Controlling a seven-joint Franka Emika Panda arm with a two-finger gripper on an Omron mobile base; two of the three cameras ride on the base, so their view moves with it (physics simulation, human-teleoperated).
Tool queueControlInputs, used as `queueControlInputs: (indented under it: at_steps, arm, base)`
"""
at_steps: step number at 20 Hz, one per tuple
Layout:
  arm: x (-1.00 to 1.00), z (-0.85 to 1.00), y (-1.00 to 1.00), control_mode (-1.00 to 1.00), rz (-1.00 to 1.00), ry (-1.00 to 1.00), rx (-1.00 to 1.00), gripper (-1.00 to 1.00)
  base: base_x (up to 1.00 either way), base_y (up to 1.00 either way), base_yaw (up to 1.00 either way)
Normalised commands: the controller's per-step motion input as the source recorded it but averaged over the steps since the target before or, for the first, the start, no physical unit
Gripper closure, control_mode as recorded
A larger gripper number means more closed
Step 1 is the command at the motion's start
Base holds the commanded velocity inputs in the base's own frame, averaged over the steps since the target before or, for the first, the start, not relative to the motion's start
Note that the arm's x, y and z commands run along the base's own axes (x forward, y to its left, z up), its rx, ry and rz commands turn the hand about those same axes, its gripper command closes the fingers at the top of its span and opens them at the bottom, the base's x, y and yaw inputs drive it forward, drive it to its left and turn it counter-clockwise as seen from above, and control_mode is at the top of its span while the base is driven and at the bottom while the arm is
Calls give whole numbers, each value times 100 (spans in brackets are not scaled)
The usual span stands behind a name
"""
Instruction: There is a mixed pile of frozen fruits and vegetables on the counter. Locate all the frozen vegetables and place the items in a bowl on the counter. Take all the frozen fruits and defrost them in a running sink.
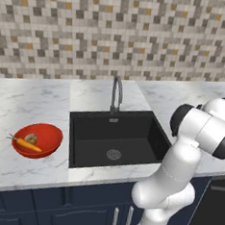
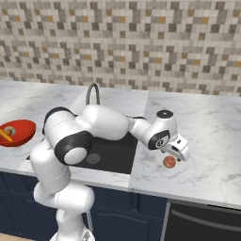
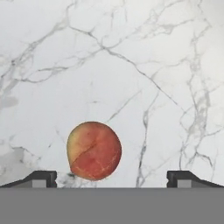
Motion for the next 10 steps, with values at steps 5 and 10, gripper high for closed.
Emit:
queueControlInputs:
  at_steps: [5, 10]
  arm:
    - [3, -32, 0, -100, 1, 2, 0, -100]
    - [0, -31, 0, -100, 2, 1, 0, -100]
  base:
    - [0, 0, 0]
    - [0, 0, 0]
